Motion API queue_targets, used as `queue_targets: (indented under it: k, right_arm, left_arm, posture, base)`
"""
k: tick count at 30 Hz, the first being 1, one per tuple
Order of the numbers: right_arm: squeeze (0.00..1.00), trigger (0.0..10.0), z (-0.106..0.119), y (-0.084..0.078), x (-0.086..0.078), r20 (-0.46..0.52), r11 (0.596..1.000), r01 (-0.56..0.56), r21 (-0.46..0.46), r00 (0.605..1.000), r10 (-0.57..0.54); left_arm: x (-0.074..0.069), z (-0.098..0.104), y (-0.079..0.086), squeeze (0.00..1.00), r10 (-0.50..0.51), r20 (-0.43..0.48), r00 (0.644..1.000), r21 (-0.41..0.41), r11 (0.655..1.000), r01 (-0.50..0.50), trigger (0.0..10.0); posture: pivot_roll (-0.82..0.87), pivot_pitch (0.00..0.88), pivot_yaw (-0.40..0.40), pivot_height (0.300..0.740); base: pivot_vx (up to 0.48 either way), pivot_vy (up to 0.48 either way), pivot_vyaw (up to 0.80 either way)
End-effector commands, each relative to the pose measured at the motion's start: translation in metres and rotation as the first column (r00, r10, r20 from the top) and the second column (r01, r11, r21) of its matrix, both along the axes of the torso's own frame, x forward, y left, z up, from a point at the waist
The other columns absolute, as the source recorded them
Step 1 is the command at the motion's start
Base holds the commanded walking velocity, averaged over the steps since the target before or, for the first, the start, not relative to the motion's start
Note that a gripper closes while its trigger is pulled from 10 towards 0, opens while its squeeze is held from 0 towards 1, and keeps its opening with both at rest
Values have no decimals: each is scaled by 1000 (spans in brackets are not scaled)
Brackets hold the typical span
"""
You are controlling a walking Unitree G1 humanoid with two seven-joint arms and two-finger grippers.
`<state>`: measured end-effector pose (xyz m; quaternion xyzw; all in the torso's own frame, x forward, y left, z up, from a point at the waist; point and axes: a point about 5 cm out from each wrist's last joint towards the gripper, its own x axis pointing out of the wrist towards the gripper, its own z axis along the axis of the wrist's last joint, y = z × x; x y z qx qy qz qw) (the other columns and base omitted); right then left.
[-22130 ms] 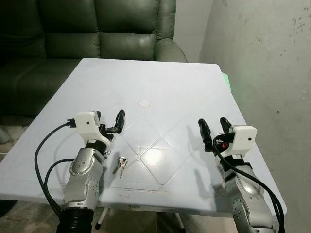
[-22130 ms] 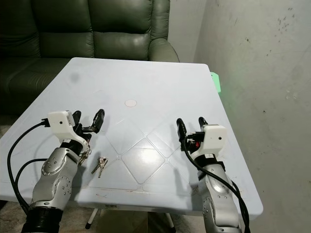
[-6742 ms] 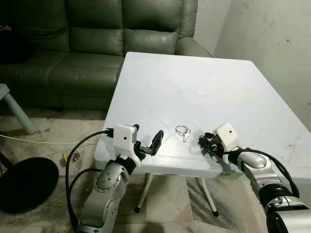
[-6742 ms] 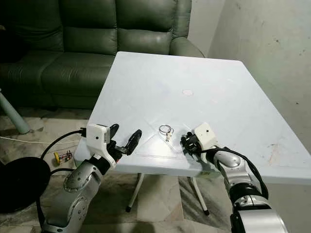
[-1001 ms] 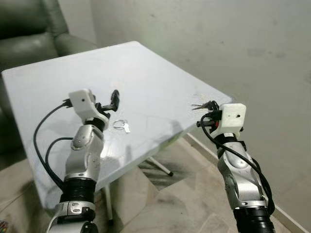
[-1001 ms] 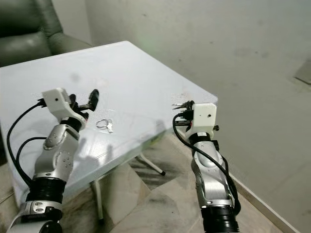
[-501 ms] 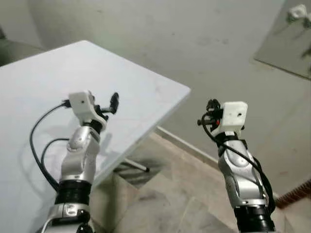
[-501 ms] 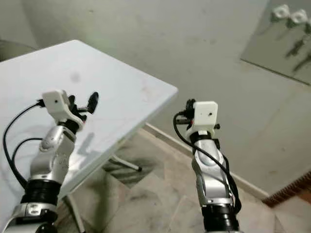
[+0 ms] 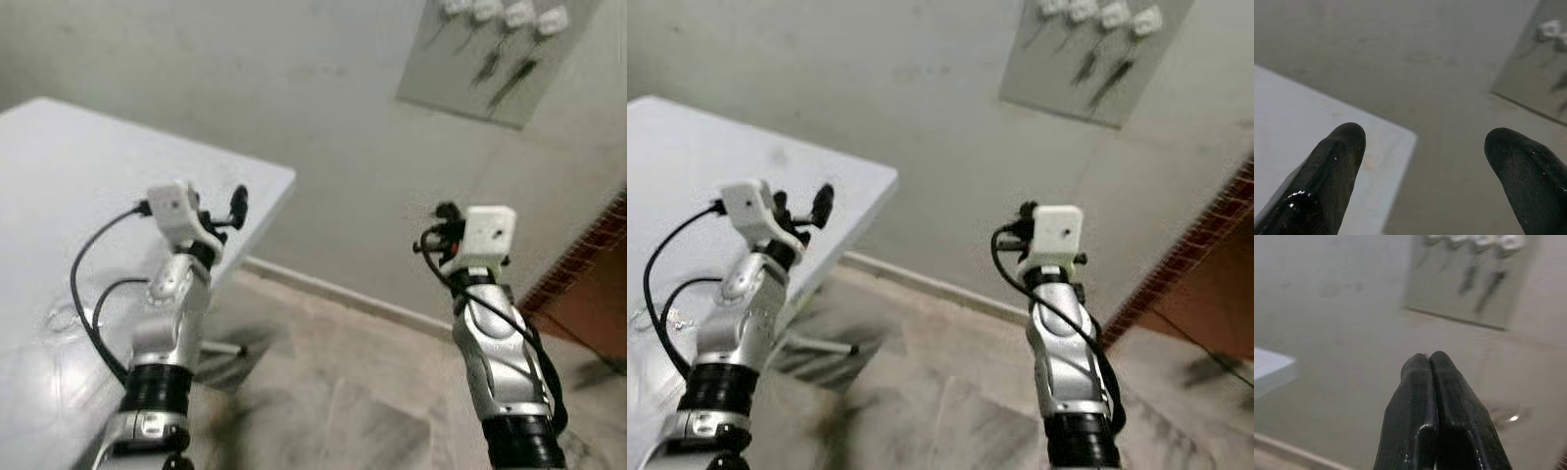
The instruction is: Hang keys on a hook
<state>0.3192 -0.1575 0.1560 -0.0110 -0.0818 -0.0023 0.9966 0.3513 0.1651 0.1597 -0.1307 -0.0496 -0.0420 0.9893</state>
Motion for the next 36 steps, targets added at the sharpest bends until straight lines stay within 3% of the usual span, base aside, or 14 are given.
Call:
queue_targets:
  k: [1,20,36]
  right_arm:
    - [0,10000,6,2,0,20,1000,-7,-5,1000,7]
    - [0,10000,5,3,1,15,1000,-3,-8,1000,3]
    - [0,10000,2,-1,5,-42,998,56,40,998,-54]
  left_arm:
    - [2,3,1,0,9,2,1000,12,1000,-9,10000]
    - [3,5,-6,0,-2,-1,1000,24,1000,2,10000]
    - [3,3,-14,0,-6,-13,1000,15,1000,6,10000]
  posture:
    - [-44,0,-43,740]
    - [-42,0,-42,740]
    - [-49,0,-45,740]
  base:
    - [0,0,-781]
    - [0,0,-775]
    - [0,0,0]
